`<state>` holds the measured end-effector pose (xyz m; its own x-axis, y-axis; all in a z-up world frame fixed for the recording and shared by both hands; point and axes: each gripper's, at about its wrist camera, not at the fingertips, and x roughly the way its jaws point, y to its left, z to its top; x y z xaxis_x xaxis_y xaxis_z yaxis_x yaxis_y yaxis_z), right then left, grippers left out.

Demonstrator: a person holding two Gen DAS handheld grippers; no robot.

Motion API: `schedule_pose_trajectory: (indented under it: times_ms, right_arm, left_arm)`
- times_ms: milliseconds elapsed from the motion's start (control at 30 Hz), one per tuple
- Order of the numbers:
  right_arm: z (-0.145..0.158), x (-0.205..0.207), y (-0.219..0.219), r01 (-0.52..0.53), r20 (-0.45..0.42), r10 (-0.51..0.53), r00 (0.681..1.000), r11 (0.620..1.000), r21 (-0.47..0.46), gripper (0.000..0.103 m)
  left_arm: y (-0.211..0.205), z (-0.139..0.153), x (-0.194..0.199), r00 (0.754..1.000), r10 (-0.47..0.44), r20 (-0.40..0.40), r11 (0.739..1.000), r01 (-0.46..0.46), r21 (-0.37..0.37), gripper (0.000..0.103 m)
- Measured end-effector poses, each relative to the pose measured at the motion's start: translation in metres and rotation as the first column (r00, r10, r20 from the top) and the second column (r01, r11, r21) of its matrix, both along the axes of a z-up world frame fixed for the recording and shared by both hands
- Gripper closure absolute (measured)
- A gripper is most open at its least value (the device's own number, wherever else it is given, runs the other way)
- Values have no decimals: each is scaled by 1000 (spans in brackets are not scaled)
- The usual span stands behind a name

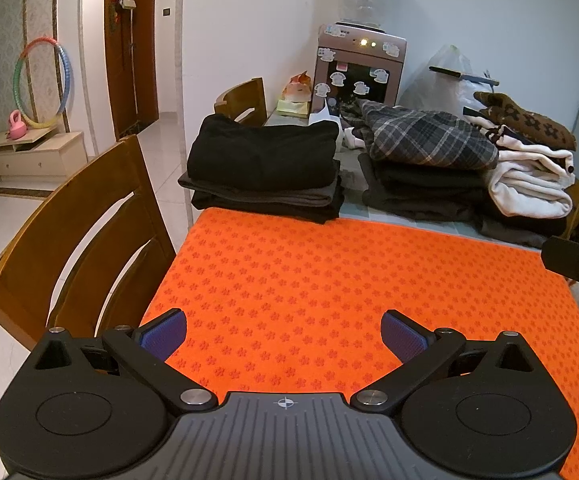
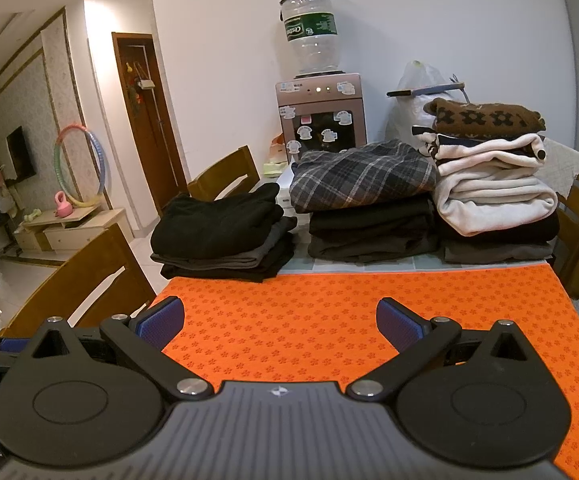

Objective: Fold clothes

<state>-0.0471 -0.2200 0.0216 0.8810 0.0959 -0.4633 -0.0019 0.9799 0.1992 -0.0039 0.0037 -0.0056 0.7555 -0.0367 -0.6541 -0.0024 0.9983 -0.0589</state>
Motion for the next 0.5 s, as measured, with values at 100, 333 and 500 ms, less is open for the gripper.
schedule_pose_trajectory:
  times_ms: [100,333,500]
  right_arm:
    - [0,1,0,-3,-2,3,1000,1000,0,0]
    - [-1,3,0,-2,-10,2,1000,1000,0,0]
    - [-3,5,1,-3,-21,3,1000,1000,1,0]
  left_arm:
    - [-1,0,1,1000,0,-3,1000,0,0,0]
    - [0,-1,3,1000,-2,-10,1000,2,-2,0]
    - [0,-4,6,1000,-7,-22,1000,7,-5,0]
